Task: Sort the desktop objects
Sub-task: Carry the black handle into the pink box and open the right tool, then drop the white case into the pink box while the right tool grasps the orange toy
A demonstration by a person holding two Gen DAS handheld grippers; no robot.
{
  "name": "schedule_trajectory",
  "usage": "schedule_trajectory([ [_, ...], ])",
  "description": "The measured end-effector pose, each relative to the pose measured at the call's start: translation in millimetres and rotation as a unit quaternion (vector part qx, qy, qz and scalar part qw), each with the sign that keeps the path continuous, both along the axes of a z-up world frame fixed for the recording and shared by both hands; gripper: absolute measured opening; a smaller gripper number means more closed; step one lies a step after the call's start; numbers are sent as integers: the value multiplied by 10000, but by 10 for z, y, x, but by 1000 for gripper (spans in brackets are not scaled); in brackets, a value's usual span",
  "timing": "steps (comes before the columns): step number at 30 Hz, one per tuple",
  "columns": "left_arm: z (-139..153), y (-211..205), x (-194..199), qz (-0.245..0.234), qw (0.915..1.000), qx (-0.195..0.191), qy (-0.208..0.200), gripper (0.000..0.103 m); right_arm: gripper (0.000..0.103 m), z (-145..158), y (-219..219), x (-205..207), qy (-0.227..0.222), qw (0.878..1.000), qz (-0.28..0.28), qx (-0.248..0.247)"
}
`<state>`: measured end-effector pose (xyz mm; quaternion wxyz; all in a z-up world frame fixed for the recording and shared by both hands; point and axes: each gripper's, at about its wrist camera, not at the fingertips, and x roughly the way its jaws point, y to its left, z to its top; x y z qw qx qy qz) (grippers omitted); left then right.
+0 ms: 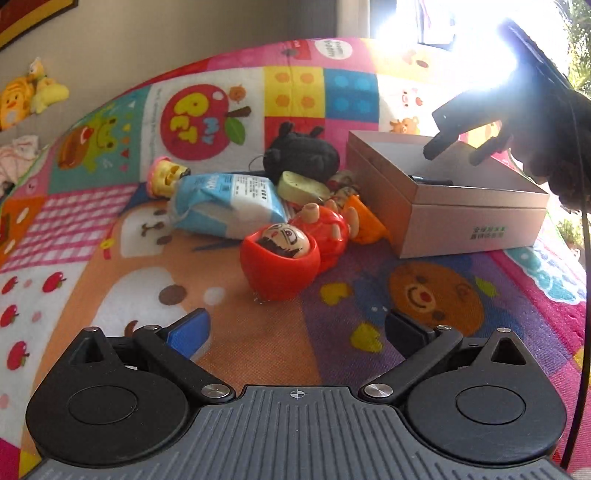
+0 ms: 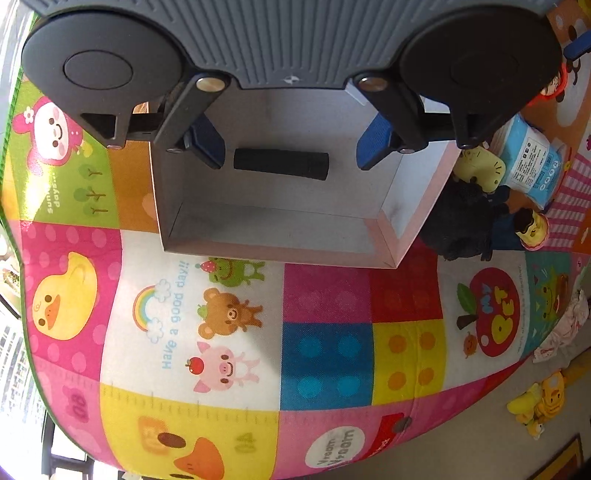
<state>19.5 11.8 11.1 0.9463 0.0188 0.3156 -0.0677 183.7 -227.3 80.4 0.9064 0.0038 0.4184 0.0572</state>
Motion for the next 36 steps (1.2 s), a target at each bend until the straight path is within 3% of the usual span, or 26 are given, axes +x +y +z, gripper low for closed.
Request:
schedule_trajectory([
  [3,-21,30,28,108,9999,-99,56,103,70,110,201,-250,-249,9986,475,-34],
  [5,-32,54,42,145,9997,-164,114,103,41,146,340,-317,-246,9974,668,125],
  [8,-34,66,22,206,9996,-176,77,103,37,174,570,-343,-135,9942,917,538],
  [10,-30,73,2,234,9996,-184,20,103,37,170,793,-421,-182,9899,1296,546],
  [15,-10,147,-61,309,9991,-293,-33,103,30,-5,1402,-855,-790,9709,2134,-742],
  [18,-7,262,-124,431,9984,-353,-19,103,27,-191,1598,-1142,-1188,9474,2441,-1698],
  [22,-26,475,-119,803,9931,-848,103,103,27,-420,1725,-1337,-1437,9238,2613,-2403],
  [24,-30,487,-114,840,9925,-878,125,103,27,-527,1775,-1334,-1549,9166,2581,-2630],
  [25,-31,473,-117,815,9931,-834,110,103,23,-561,1788,-1324,-1586,9154,2575,-2656],
  [26,-30,460,-120,788,9935,-812,105,103,13,-578,1785,-1315,-1588,9157,2588,-2632],
  [33,-36,464,-123,847,9929,-824,107,103,10,-367,1455,-1682,-1344,9354,2803,-1683],
  [36,-33,426,-117,858,9937,-713,118,103,9,-318,1210,-1914,-1215,9404,2788,-1524],
])
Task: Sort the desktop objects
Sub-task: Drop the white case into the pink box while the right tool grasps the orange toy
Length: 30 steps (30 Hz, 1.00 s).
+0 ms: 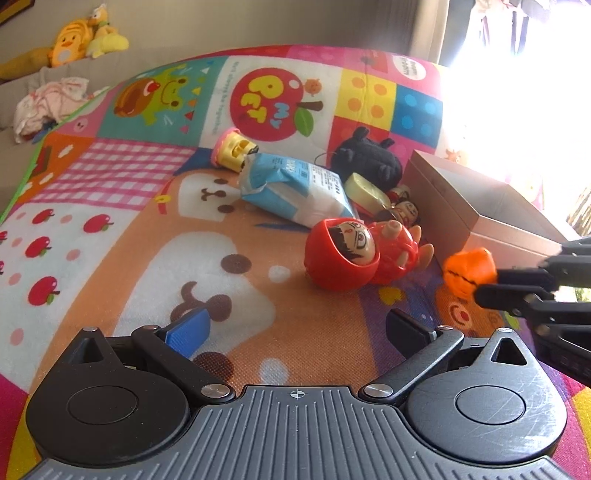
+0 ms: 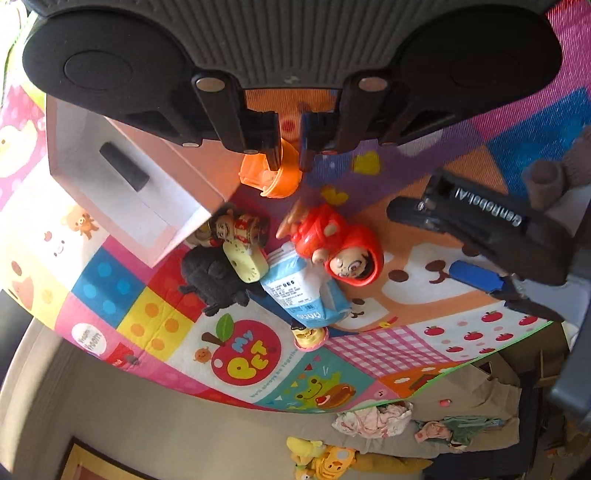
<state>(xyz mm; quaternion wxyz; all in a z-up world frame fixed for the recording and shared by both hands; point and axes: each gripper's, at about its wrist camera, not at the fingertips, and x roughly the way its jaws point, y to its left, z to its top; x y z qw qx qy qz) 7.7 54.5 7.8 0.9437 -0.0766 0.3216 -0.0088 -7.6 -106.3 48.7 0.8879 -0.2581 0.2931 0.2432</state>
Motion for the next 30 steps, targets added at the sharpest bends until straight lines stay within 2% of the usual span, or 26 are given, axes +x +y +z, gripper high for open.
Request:
schedule_trajectory([
  [5,1,-95,34,10,9994,315,109,103,9,-88,-460,-231,-77,9978,-630,-208],
  [7,10,-169,45,-63,9987,498,121,103,9,-106,-657,-253,-5,9957,-920,-63],
  [9,21,-235,43,-139,9981,588,107,103,13,-47,-870,-247,95,9925,-1164,364],
  [11,25,-307,50,-232,9978,604,123,103,29,57,-1060,-188,119,9863,-1447,788],
  [14,12,-423,50,-371,9969,677,137,103,30,256,-1440,31,7,9643,-2071,1652],
  [16,3,-484,53,-446,9961,744,147,103,30,330,-1624,273,-126,9493,-2505,1894],
  [19,10,-527,59,-524,9959,720,134,103,30,278,-1736,672,-102,9361,-3025,1790],
  [22,11,-525,54,-562,9957,720,121,103,30,154,-1736,979,33,9334,-3257,1506],
  [24,12,-516,52,-554,9960,693,130,103,30,54,-1691,1139,144,9367,-3232,1341],
  [25,12,-491,52,-547,9962,670,133,103,35,20,-1662,1195,198,9397,-3169,1269],
  [30,25,-382,62,-460,9973,568,92,103,35,-68,-1386,1332,-162,9552,-2881,653],
])
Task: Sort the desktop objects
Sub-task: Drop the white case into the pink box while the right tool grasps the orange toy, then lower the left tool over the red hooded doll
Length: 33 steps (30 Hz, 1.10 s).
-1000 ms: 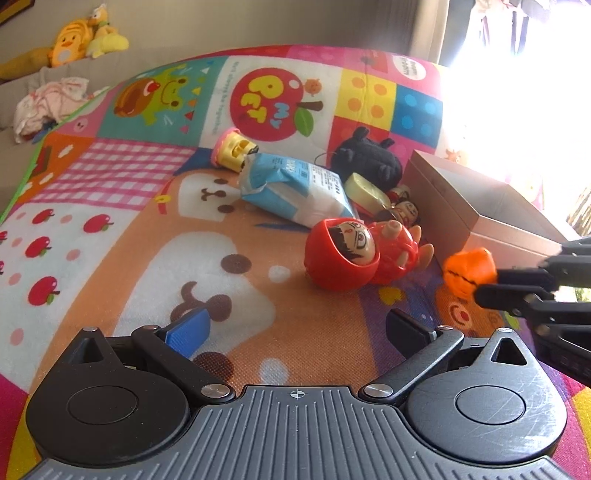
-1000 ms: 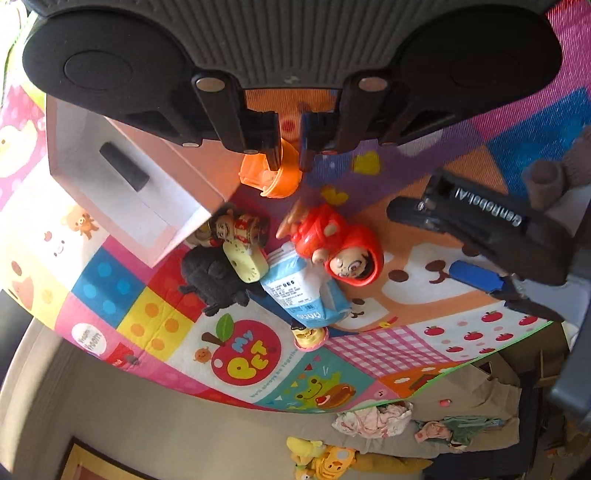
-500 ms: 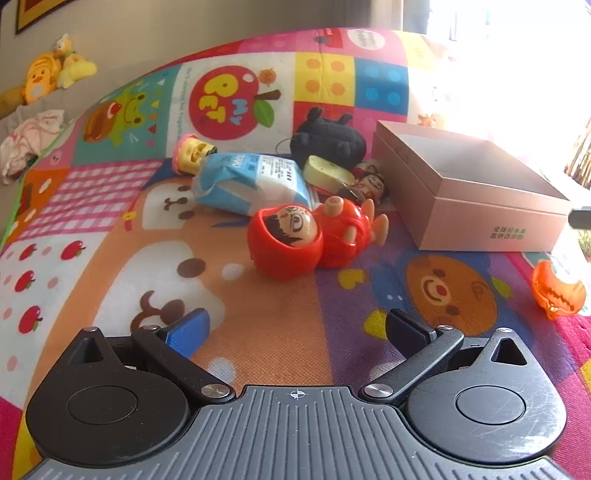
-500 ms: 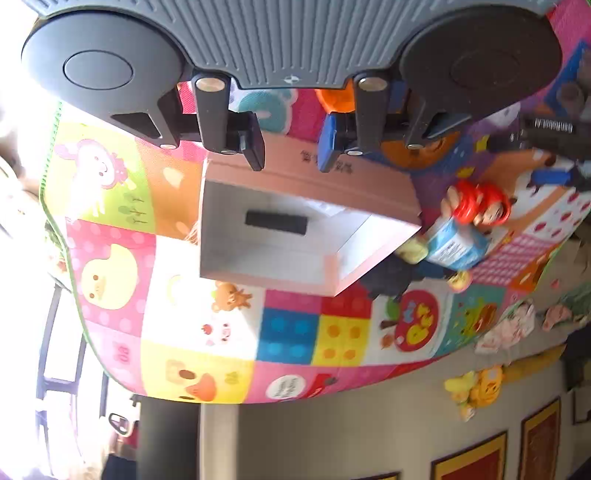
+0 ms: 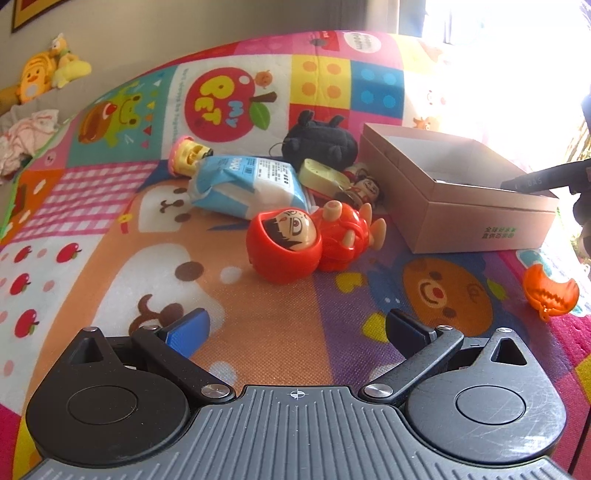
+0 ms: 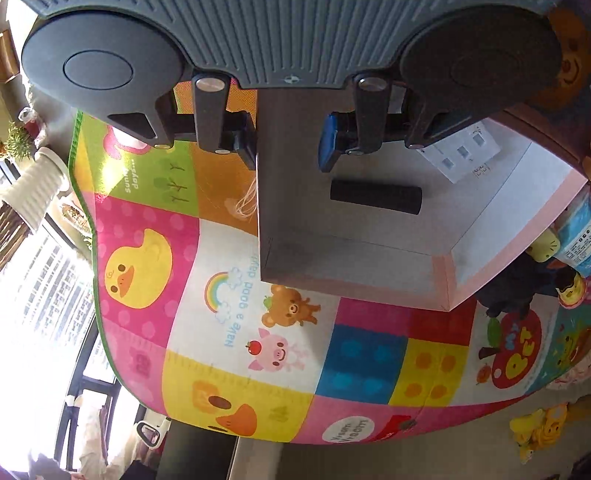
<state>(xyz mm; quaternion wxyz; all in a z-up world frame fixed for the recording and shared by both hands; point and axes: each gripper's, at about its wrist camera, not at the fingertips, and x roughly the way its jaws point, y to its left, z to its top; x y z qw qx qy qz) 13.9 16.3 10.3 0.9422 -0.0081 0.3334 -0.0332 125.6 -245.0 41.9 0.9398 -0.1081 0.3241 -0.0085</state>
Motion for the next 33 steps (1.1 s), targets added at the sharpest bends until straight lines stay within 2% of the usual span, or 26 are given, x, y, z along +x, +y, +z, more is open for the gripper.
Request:
schedule_trajectory([
  [6,10,62,28,-9,10000,-73,-5,103,36,71,253,11,-129,9983,561,-94],
  [7,33,88,37,19,10000,-23,-82,103,39,94,270,-16,-180,9982,578,-58],
  [9,93,182,80,217,9995,62,-225,103,56,157,262,-159,-324,9975,631,59],
  [10,137,258,118,378,9988,83,-288,103,70,189,246,-240,-402,9971,642,119],
  [11,170,326,147,506,9982,77,-325,103,79,212,233,-314,-465,9966,655,177],
  [13,255,479,210,756,9965,-33,-364,103,89,260,172,-540,-518,9950,764,382],
  [16,326,547,232,784,9959,-245,-384,103,102,241,108,-816,-389,9929,941,621],
  [24,196,-88,285,-219,9994,-141,-227,103,103,-15,133,-1323,-47,9910,878,1010],
  [28,134,-283,429,-77,9995,103,-286,103,103,-144,225,-1484,73,9898,992,1022],
  [33,76,-283,585,-47,9983,508,-269,103,103,-253,307,-1496,197,9913,955,885],
])
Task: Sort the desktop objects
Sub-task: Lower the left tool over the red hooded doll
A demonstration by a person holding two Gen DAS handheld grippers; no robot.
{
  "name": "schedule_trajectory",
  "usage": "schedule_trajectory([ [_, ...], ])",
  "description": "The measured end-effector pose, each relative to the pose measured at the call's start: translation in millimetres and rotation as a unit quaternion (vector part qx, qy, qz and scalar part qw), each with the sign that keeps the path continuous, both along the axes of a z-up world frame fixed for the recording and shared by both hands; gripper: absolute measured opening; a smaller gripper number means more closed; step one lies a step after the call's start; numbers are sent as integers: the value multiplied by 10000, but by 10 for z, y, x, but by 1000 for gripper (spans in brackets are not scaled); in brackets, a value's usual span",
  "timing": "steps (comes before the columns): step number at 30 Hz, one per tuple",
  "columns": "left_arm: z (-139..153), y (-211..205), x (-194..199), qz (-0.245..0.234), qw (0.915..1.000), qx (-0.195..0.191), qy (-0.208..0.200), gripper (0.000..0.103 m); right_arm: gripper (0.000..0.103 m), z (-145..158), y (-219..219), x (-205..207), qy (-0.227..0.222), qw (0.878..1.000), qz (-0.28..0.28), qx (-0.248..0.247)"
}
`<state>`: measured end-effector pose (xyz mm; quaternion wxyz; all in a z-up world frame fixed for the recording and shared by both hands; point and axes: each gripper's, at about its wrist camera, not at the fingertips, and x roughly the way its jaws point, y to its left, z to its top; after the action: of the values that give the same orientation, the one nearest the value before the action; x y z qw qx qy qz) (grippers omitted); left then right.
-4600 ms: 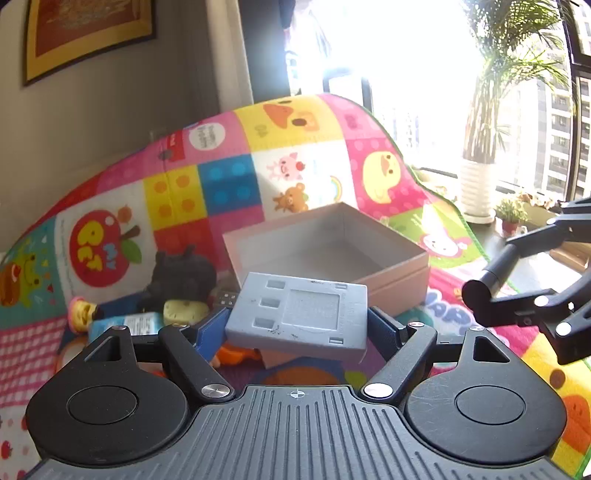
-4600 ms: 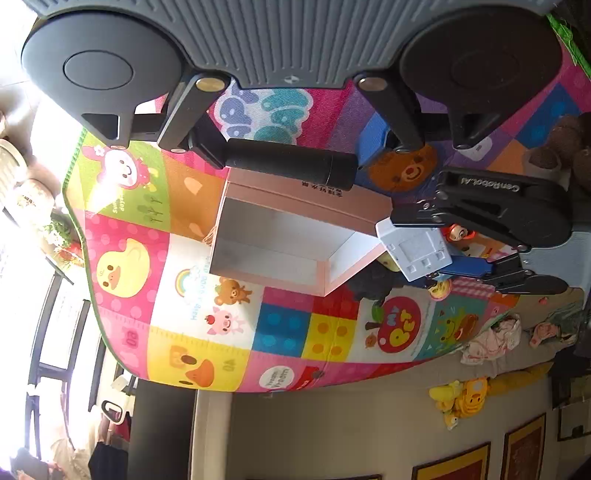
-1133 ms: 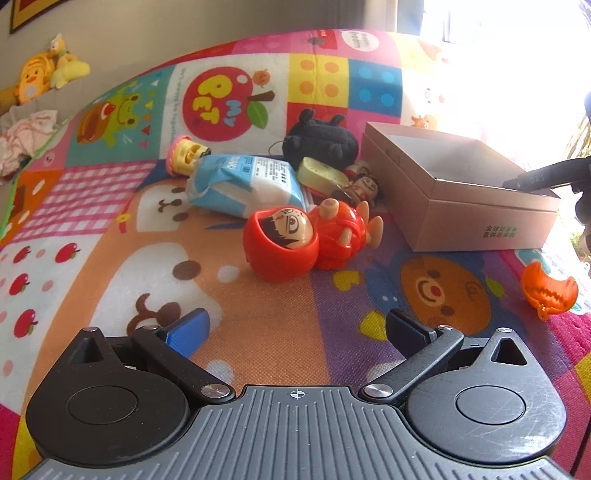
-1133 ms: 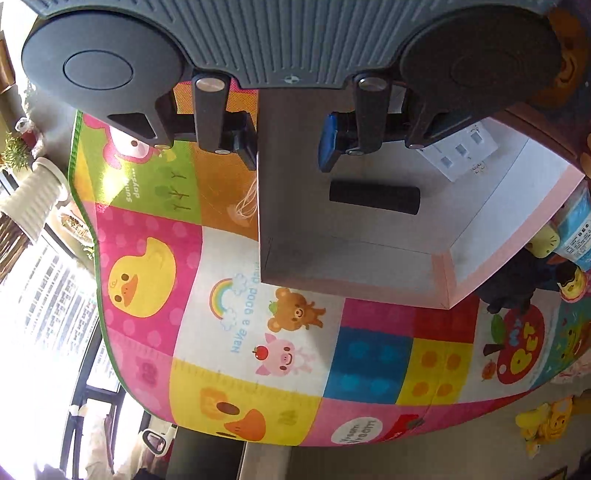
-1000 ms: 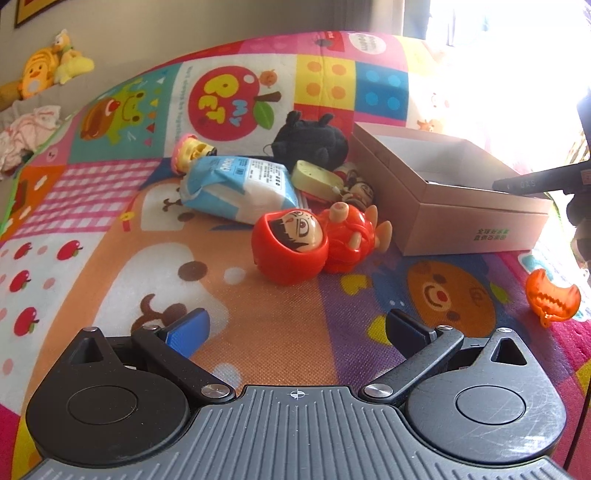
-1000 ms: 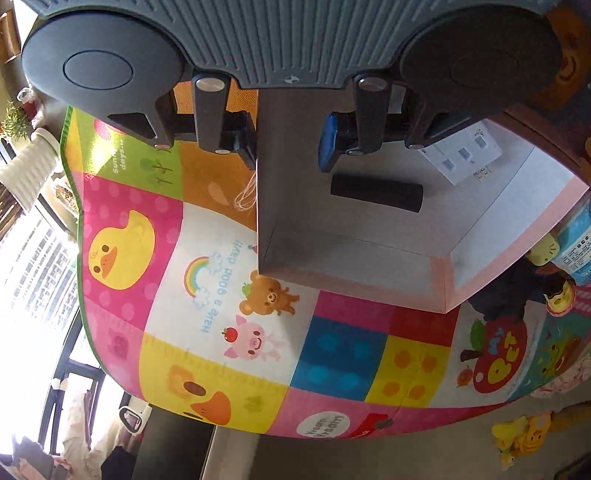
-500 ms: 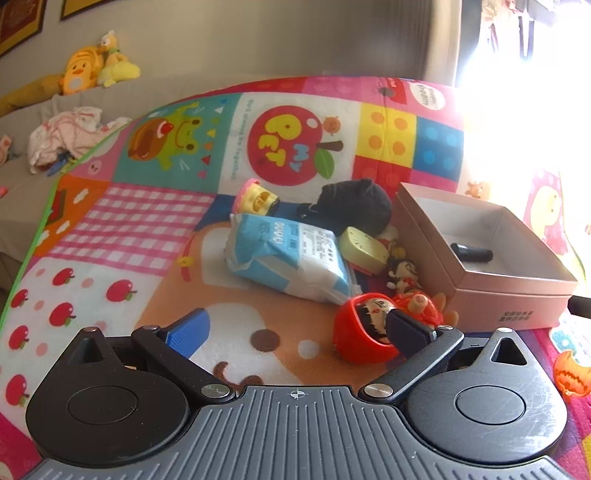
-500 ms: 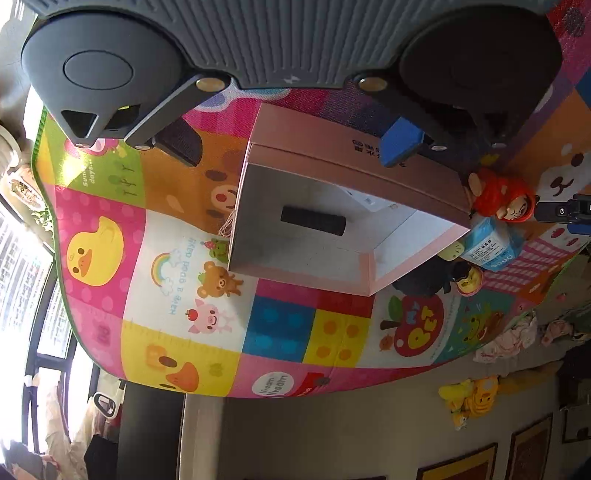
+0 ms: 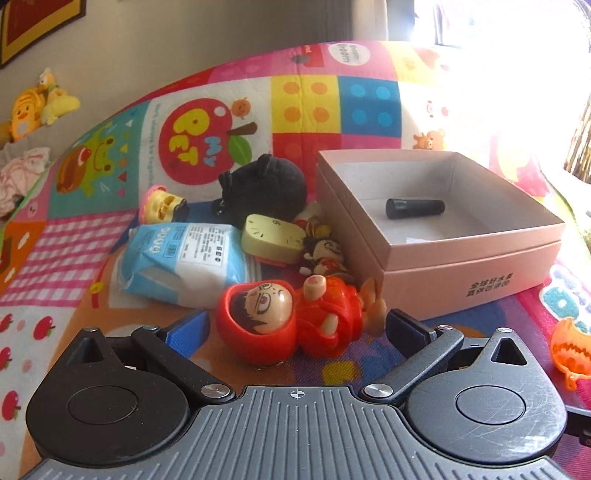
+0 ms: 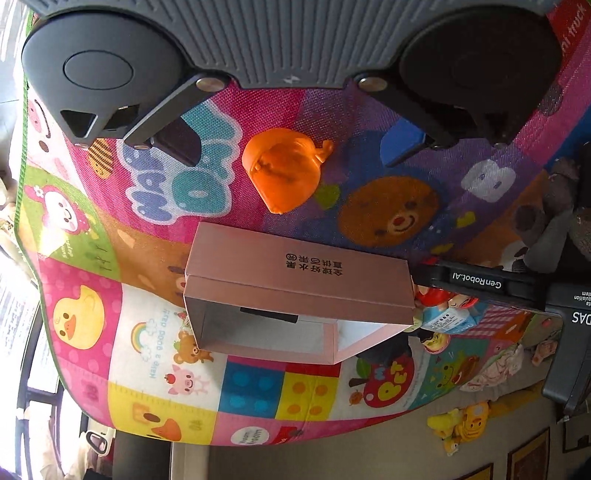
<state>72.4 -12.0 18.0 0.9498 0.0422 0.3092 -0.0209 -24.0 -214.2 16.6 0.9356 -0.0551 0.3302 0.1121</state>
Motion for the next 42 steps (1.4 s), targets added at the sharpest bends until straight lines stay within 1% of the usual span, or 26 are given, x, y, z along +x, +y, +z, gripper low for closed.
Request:
schedule_trajectory([
  [4,11,179,-10,125,9992,387,-40,103,103,-20,-1,14,72,10000,27,48],
  [7,31,390,-46,385,9969,675,-94,103,103,-36,3,35,163,9998,48,60],
  [9,41,546,-60,598,9954,751,-73,103,103,-63,20,79,343,9994,86,48],
  [11,52,680,-75,803,9946,653,2,103,103,-75,18,108,445,9989,75,113],
  [12,58,728,-84,855,9950,519,41,103,103,-76,17,113,460,9988,47,148],
  [15,78,763,-77,672,9976,-67,141,103,103,-83,34,116,488,9986,-44,172],
  [16,70,729,-44,629,9976,-213,177,103,103,-82,39,119,502,9986,-67,168],
  [17,63,693,-6,632,9975,-247,185,103,103,-84,45,120,507,9985,-87,163],
  [19,38,619,91,778,9969,-84,104,103,103,-89,53,115,495,9986,-103,147],
  [21,3,614,204,1075,9941,1,156,103,103,-91,48,110,481,9987,-101,147],
  [23,-18,685,277,1302,9912,-132,198,103,103,-93,51,103,463,9988,-104,136],
  [25,-14,736,269,1412,9898,-153,137,103,103,-95,54,102,453,9988,-110,135],
  [26,-4,746,247,1408,9899,-124,82,98,103,-95,53,100,451,9988,-111,138],
  [27,3,750,218,1384,9903,-99,54,92,103,-96,49,104,451,9988,-111,143],
  [31,7,756,109,1335,9910,-20,15,86,103,-97,50,104,452,9988,-110,141],
  [32,9,744,62,1331,9911,-10,0,82,103,-98,50,104,452,9988,-109,140],
  [33,14,722,11,1298,9915,-5,-10,67,103,-98,51,104,452,9988,-110,138],
  [34,21,681,-59,1180,9930,-19,36,61,103,-98,52,105,453,9988,-110,135],
  [35,22,637,-131,1029,9947,-43,67,59,103,-99,51,103,453,9988,-101,132],
  [38,25,448,-407,325,9991,-208,152,57,103,-94,42,102,458,9988,-68,138],
  [40,11,284,-586,-228,9987,-361,295,57,103,-91,44,106,461,9988,-64,131],
  [42,-9,160,-717,-721,9948,-559,451,58,103,-89,50,101,457,9989,-63,117],
])
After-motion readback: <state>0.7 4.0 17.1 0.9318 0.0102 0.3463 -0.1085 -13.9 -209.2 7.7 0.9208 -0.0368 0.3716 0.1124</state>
